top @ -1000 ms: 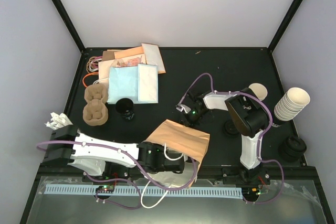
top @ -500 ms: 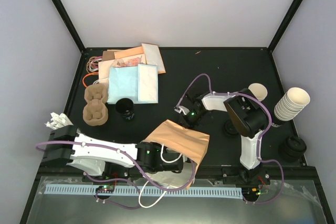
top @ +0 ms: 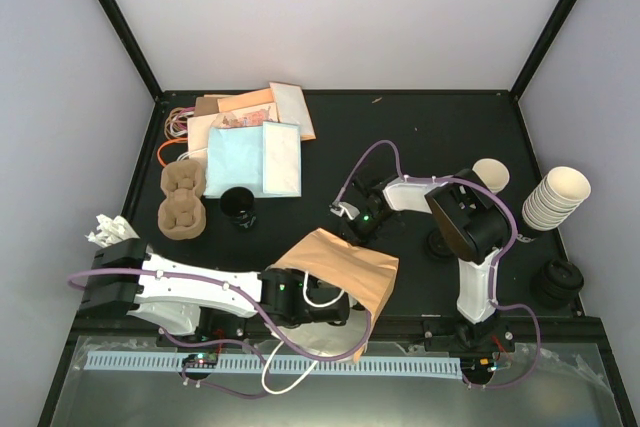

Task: Pack the takeout coffee

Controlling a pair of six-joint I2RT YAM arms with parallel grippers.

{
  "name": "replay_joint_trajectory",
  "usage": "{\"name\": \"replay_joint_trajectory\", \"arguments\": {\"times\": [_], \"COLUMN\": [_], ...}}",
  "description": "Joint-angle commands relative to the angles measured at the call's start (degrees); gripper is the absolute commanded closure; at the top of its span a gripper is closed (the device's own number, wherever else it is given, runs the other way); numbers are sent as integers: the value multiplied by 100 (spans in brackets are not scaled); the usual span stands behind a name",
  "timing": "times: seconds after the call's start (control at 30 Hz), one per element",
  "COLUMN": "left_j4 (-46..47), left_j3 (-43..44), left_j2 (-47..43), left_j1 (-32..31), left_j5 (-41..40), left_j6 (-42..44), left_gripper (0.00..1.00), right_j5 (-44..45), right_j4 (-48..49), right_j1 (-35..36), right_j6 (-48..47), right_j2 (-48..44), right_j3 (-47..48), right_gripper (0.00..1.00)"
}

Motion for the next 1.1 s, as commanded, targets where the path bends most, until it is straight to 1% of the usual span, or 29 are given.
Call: {"name": "replay_joint_trajectory", "arguments": {"times": [0.0,0.23,0.67,0.9,0.97,1.07], "left_j4": [55,78,108,-4,-63,-175], "left_j3": [-150,-123,-165,-97,-48,74], "left_j2": [394,532,530,393,368,420], "left_j1": [261,337,389,414,416,416], "left_j5": [314,401,516,389,379,395], "left_j6": [37,49,80,83,66,-5], "left_gripper": [47,48,48,46,46,42], "right_j5": [-680,-714,-738,-398,-385,-357], "right_j4": [-279,-304,-337,-278,-248,-247], "right_j1": [400,469,559,517,442,344], "right_j6": [-94,-134,-196,-64,-7,21], "right_j2": [-26,-32,-91,-216,-252,-267], "right_j3": [37,34,-23,19,44,89], "right_gripper": [96,96,96,96,95,93]}}
